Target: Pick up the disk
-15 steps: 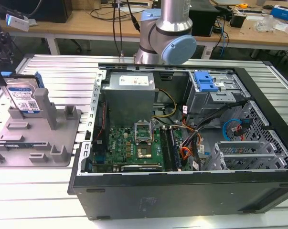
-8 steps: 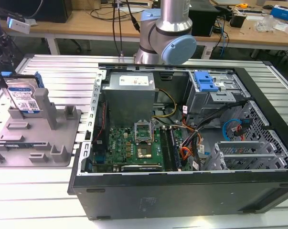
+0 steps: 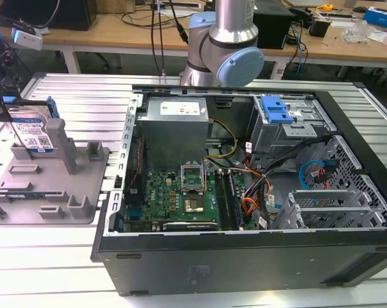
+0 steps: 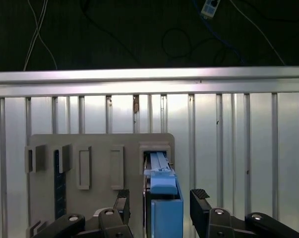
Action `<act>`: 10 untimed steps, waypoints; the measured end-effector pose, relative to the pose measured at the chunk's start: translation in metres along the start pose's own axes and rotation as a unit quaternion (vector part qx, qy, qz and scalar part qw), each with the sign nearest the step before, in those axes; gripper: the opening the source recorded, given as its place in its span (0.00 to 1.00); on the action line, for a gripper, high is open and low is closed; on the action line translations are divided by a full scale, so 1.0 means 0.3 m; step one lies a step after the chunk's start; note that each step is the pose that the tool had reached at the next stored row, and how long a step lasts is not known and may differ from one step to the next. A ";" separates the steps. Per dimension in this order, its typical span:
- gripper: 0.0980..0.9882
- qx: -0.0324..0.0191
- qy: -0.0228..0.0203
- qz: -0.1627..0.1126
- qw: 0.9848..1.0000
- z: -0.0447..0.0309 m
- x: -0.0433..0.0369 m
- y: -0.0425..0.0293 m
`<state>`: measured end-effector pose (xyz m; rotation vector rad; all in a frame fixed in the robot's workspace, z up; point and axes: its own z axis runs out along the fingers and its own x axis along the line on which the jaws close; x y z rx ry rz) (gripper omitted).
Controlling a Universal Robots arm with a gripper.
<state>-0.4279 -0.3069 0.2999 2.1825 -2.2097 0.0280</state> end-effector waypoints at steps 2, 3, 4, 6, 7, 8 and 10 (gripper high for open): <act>0.55 0.000 0.000 0.000 1.000 0.003 0.000 0.000; 0.55 0.000 0.000 0.000 1.000 0.003 0.000 0.000; 0.47 0.000 0.000 0.000 1.000 0.003 0.000 0.000; 0.47 0.000 0.000 0.000 1.000 0.004 0.000 0.000; 0.47 0.000 0.000 0.000 1.000 0.004 0.000 0.000; 0.47 0.000 0.000 0.000 1.000 0.004 0.000 0.000; 0.47 0.000 0.000 0.000 1.000 0.004 -0.001 0.000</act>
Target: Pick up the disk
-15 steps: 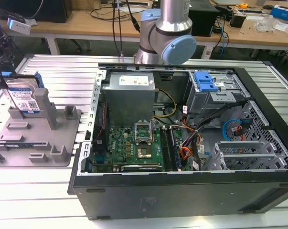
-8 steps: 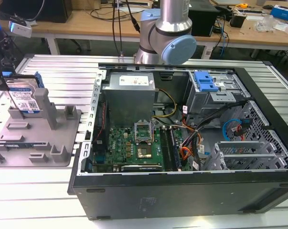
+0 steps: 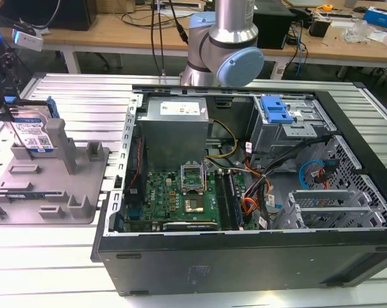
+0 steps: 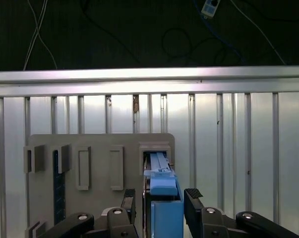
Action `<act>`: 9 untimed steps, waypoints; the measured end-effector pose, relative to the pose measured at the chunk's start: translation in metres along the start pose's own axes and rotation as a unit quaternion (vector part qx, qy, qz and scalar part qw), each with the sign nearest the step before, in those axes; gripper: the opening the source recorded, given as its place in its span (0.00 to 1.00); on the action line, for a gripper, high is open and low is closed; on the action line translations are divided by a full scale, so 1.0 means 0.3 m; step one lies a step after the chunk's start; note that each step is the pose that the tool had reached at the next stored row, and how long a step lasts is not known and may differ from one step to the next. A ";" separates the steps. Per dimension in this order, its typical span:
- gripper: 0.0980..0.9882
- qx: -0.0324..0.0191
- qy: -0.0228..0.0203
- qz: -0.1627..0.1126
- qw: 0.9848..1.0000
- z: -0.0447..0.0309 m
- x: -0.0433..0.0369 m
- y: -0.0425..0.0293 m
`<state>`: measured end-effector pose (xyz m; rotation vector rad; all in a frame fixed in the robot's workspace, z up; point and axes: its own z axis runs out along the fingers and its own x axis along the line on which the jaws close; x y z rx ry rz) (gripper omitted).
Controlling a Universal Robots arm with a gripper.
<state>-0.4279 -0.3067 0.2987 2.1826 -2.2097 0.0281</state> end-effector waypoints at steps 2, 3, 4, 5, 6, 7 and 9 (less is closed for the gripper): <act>0.47 0.000 0.000 0.000 1.000 0.000 0.000 0.000; 0.47 0.000 0.000 0.000 1.000 0.000 0.000 0.000; 0.47 0.000 0.000 0.000 1.000 0.000 0.000 0.000; 0.47 0.000 0.000 0.000 1.000 0.000 0.000 0.000; 0.47 0.000 0.000 0.000 1.000 0.000 0.000 0.000; 0.47 0.000 0.000 0.000 1.000 0.000 0.000 0.000; 0.47 0.000 0.000 0.000 1.000 0.000 0.000 0.000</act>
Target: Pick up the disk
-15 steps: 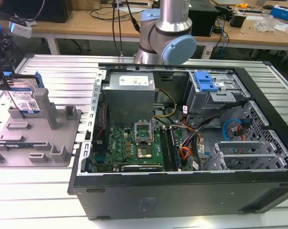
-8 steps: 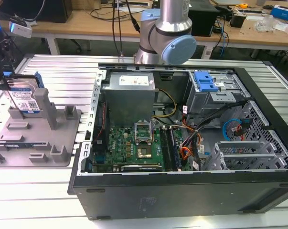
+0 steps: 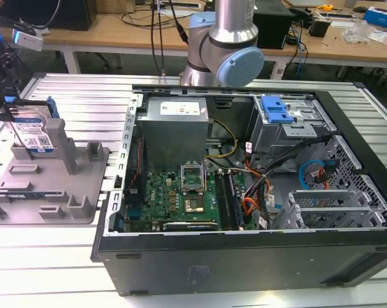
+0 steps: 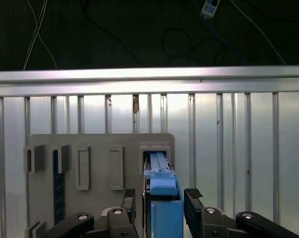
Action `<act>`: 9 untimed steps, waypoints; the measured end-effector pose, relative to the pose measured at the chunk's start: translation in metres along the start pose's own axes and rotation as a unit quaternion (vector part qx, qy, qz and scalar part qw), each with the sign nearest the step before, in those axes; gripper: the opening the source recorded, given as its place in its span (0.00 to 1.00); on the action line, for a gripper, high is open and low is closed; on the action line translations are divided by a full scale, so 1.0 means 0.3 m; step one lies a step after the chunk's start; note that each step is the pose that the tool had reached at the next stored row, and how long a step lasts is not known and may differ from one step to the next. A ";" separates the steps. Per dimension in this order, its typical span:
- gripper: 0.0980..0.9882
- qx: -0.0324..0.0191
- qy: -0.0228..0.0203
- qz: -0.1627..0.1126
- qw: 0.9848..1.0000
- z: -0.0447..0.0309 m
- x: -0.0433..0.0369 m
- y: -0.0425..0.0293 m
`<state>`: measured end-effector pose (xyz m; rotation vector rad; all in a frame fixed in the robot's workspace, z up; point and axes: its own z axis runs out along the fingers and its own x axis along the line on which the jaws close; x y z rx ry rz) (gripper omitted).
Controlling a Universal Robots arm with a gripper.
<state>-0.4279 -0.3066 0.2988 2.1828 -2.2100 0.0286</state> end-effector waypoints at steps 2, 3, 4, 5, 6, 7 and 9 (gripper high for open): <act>0.45 0.000 0.000 0.000 1.000 0.000 0.000 0.000; 0.45 0.000 0.000 0.000 1.000 0.000 0.000 0.000; 0.37 0.000 0.000 0.000 1.000 0.000 0.000 0.000; 0.37 0.000 0.000 0.000 1.000 0.000 0.000 0.000; 0.37 0.000 0.000 0.000 1.000 0.000 0.000 0.000; 0.37 0.000 0.000 0.000 1.000 0.000 0.000 0.000; 0.37 0.000 0.000 0.000 1.000 0.000 0.000 0.000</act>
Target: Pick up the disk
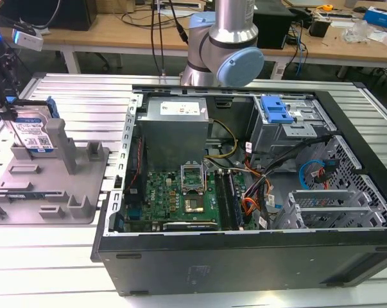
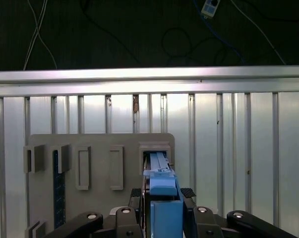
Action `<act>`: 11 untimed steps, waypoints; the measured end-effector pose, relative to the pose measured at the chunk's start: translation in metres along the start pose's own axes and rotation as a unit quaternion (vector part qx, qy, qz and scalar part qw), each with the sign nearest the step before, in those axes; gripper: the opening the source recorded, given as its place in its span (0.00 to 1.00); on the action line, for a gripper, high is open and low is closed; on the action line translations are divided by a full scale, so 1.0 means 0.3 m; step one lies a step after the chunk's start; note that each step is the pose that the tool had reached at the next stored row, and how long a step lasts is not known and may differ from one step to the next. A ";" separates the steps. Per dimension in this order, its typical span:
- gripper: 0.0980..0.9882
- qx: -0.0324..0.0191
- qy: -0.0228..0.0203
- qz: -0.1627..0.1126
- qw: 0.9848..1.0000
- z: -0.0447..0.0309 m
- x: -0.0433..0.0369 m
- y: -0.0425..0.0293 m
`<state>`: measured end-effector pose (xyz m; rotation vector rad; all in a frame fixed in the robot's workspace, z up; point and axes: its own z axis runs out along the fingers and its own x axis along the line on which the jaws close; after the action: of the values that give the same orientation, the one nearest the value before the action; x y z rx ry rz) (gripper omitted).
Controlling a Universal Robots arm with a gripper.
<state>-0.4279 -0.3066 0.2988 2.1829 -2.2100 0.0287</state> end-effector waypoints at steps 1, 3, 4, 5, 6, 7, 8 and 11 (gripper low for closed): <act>0.37 0.000 0.000 0.000 1.000 0.000 0.000 0.000; 0.35 0.000 0.000 0.000 1.000 0.000 0.000 0.000; 0.30 0.000 0.000 0.000 1.000 0.000 0.000 0.000; 0.30 0.000 0.000 0.000 1.000 0.000 0.000 0.000; 0.30 0.000 0.000 0.000 1.000 0.000 0.000 0.000; 0.30 0.000 0.000 0.000 1.000 0.000 0.000 0.000; 0.30 0.000 0.000 0.000 1.000 0.000 0.000 0.000; 0.30 0.000 0.000 0.000 1.000 0.000 0.000 0.000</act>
<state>-0.4279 -0.3066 0.2988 2.1829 -2.2101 0.0288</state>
